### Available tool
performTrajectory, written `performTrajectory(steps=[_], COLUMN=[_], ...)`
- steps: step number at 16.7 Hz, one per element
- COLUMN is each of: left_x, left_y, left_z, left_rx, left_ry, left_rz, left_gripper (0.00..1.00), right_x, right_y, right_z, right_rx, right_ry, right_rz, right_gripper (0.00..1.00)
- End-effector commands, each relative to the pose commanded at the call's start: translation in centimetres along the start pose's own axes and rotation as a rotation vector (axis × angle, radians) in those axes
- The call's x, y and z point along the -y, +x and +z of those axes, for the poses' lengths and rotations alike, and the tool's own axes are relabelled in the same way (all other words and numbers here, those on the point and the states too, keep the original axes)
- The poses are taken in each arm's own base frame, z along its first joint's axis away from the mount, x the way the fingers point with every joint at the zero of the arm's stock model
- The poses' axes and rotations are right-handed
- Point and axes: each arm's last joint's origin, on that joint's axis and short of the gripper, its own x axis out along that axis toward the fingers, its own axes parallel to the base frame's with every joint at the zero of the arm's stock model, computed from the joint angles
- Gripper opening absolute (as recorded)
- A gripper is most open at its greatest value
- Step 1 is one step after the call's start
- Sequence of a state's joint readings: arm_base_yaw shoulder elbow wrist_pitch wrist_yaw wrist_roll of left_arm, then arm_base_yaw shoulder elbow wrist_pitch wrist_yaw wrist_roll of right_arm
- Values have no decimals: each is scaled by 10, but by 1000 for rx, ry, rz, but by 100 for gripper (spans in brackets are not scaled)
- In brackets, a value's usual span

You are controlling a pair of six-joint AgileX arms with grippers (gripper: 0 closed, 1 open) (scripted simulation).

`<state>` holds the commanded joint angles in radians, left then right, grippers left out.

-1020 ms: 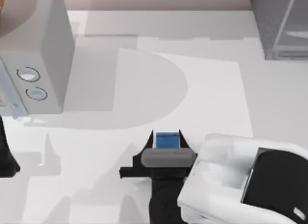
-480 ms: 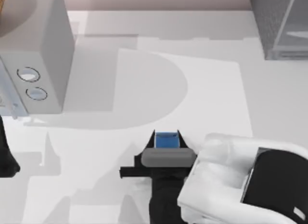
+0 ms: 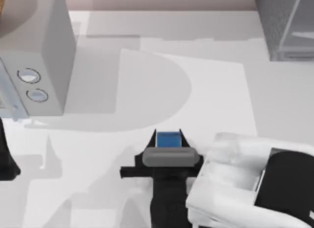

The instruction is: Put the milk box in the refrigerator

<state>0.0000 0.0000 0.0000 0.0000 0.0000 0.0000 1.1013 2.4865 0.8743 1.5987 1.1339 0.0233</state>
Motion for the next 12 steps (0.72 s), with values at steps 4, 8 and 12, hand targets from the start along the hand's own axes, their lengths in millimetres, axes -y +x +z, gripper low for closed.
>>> performTrajectory(steps=[4,8,12], left_x=[0,0,0], left_y=[0,0,0], left_z=[0,0,0], left_rx=[0,0,0], left_ry=[0,0,0], left_rz=[0,0,0], left_gripper=[100,100,100], right_x=[-7,-7,0], right_y=[3,4,1], right_z=[41,94,133], right_rx=[4,3,-1], right_ry=[6,3,-4], right_rz=[4,-1,-4], right_gripper=[0,0,0])
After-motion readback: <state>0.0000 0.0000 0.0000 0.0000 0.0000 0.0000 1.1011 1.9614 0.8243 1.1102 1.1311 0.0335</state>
